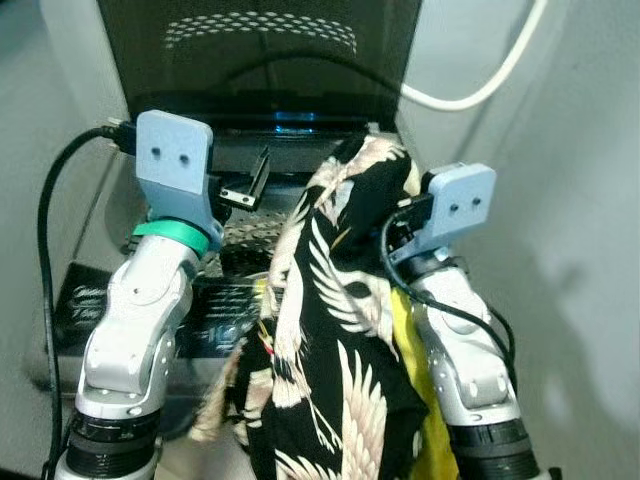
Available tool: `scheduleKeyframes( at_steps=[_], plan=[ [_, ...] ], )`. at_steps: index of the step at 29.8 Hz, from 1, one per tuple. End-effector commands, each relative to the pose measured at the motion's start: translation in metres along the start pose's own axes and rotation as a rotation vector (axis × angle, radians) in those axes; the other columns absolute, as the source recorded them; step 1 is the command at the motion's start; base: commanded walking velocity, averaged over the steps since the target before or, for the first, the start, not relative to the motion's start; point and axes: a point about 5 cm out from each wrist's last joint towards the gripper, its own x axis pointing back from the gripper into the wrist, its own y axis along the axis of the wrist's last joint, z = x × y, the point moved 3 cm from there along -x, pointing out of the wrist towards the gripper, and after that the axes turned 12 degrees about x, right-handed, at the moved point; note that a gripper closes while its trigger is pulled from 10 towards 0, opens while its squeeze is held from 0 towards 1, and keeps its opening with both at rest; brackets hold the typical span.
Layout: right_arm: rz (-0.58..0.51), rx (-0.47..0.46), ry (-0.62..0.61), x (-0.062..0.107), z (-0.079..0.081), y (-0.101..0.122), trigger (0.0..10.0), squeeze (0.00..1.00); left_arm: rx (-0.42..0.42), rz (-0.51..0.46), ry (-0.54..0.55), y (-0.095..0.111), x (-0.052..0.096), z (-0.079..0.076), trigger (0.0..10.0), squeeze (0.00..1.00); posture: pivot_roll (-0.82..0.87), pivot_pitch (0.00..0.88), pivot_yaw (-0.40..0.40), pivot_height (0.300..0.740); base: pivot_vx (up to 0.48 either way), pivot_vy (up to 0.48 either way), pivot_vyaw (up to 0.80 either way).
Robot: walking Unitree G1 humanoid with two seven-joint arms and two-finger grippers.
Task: Clothes washing
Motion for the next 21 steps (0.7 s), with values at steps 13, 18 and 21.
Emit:
scheduleKeyframes(
  at_steps=[13, 18, 21],
  plan=[
    [-0.028, -0.015, -0.013, 0.0012, -0.002, 0.0048, 10.0, 0.0, 0.011, -0.009, 0.007, 0.0016, 0.0, 0.0008, 10.0, 0.0, 0.05, 0.081, 0.044, 0.74, 0.0, 0.0, 0.0],
    [-0.026, -0.017, -0.016, 0.0014, -0.0023, 0.0046, 10.0, 0.0, 0.016, -0.004, 0.014, 0.0008, 0.0002, 0.0012, 10.0, 0.0, 0.05, 0.081, 0.044, 0.74, 0.0, 0.0, 0.0],
    [-0.023, -0.019, -0.018, 0.0015, -0.0023, 0.0041, 10.0, 0.0, 0.02, -0.003, 0.018, 0.0008, -0.0001, 0.0019, 10.0, 0.0, 0.05, 0.082, 0.045, 0.74, 0.0, 0.25, 0.0]
  ],
)
